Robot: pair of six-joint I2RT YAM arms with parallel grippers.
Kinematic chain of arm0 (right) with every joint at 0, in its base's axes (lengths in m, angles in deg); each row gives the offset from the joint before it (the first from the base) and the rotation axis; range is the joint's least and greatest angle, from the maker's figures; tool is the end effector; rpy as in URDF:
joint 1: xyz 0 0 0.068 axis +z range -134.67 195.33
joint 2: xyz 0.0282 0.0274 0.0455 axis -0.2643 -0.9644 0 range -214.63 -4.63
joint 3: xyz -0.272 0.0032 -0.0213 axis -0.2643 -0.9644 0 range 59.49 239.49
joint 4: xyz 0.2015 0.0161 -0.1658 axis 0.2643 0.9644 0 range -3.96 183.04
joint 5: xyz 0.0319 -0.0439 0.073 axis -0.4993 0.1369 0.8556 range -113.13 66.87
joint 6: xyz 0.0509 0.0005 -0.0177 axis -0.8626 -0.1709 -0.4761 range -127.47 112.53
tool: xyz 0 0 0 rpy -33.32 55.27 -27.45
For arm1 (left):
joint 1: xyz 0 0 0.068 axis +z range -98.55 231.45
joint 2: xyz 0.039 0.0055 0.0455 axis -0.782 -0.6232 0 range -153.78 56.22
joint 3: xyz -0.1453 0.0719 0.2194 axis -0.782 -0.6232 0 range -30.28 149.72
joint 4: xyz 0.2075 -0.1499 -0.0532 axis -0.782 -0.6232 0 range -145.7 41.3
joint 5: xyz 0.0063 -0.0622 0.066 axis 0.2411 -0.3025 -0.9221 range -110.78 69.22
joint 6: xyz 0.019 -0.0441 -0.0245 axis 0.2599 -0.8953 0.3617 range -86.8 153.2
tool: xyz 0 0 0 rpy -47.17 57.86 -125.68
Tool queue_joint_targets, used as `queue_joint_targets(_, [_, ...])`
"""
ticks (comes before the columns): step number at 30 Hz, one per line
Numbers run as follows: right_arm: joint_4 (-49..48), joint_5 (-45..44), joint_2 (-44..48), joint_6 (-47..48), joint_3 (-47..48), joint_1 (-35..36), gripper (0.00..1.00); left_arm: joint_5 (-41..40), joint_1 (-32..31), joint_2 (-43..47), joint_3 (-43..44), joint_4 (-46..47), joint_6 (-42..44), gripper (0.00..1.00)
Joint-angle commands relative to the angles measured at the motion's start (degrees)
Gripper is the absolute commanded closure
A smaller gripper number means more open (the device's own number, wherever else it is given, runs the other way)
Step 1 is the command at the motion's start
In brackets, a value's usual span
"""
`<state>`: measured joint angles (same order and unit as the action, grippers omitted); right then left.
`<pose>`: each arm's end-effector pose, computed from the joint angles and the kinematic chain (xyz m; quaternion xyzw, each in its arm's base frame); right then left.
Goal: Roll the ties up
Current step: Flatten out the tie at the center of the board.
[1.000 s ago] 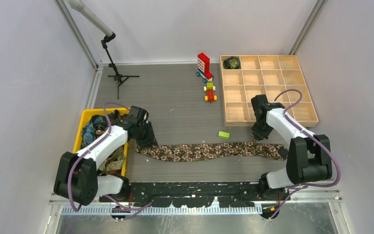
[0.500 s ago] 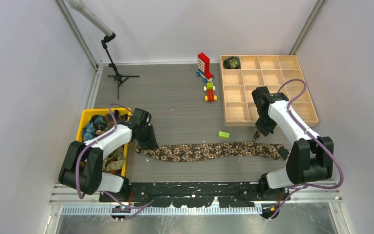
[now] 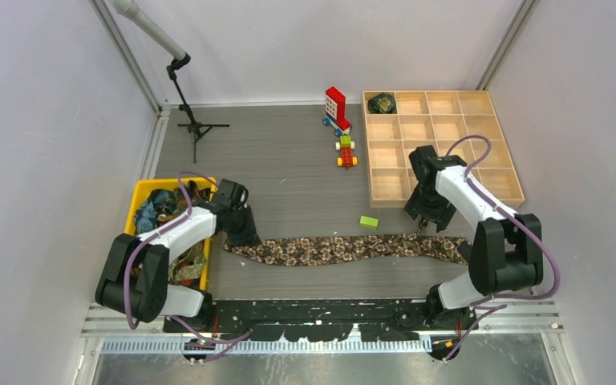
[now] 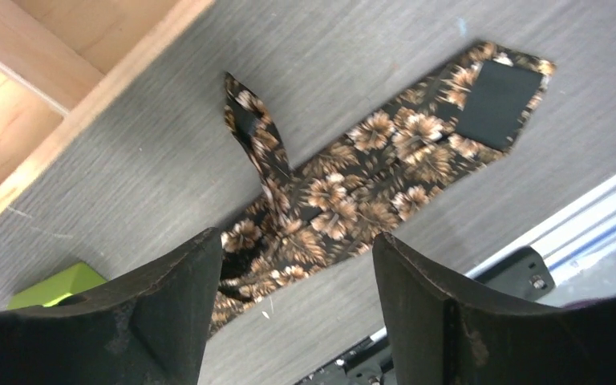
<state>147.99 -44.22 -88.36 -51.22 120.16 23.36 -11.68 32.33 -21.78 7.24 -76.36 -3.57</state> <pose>0.2488 0.0221 0.2284 0.3087 0.9324 -0.1458 0.1183 0.2165 -0.0809 0.1570 -0.1353 0.9695 -0.1573 0.1305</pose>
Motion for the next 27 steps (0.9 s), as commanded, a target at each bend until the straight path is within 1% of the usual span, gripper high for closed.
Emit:
queue_joint_targets(1, [-10.6, 1.2, -3.8, 1.4, -1.8, 0.2, 0.30, -0.2, -0.3, 0.6, -1.7, 2.7, 1.4, 0.75])
queue_joint_targets(4, [-13.1, -0.3, -6.0, 1.2, -2.3, 0.2, 0.43, -0.1, -0.3, 0.6, -1.8, 2.7, 1.6, 0.75])
queue_joint_targets(8, [-14.3, -3.4, -8.5, 1.1, -2.7, 0.2, 0.52, -0.2, -0.3, 0.6, -1.9, 2.9, 1.9, 0.75])
queue_joint_targets(11, [-14.2, -5.0, -9.1, 1.3, -3.0, 0.1, 0.65, -0.2, -0.3, 0.3, -2.3, 3.5, 2.0, 0.76])
queue_joint_targets(13, [-13.4, -5.9, -9.1, 1.4, -3.0, 0.1, 0.80, -0.1, -0.3, -0.3, -2.2, 3.7, 2.0, 0.76])
queue_joint_targets(16, [-11.4, -7.9, -8.4, 1.7, -2.8, 0.1, 0.98, 0.2, -0.3, -1.1, -2.0, 4.0, 2.3, 0.77])
queue_joint_targets(17, [-10.6, -8.5, -8.1, 1.8, -2.8, 0.1, 1.00, 0.4, -0.3, -1.3, -2.0, 4.0, 2.4, 0.77])
queue_joint_targets(21, [-5.3, -10.6, -6.5, 1.5, -1.7, 0.1, 1.00, 0.5, -0.3, -1.5, -2.0, 4.3, 2.6, 0.77])
queue_joint_targets(24, [2.6, -11.2, -7.4, -0.2, 1.2, 0.0, 1.00, 0.6, -0.3, -1.6, -2.2, 4.7, 2.6, 0.77])
queue_joint_targets(27, [11.1, -10.8, -11.0, -1.3, 4.2, 0.1, 1.00, 0.6, -0.3, -1.6, -2.3, 4.8, 2.7, 0.78])
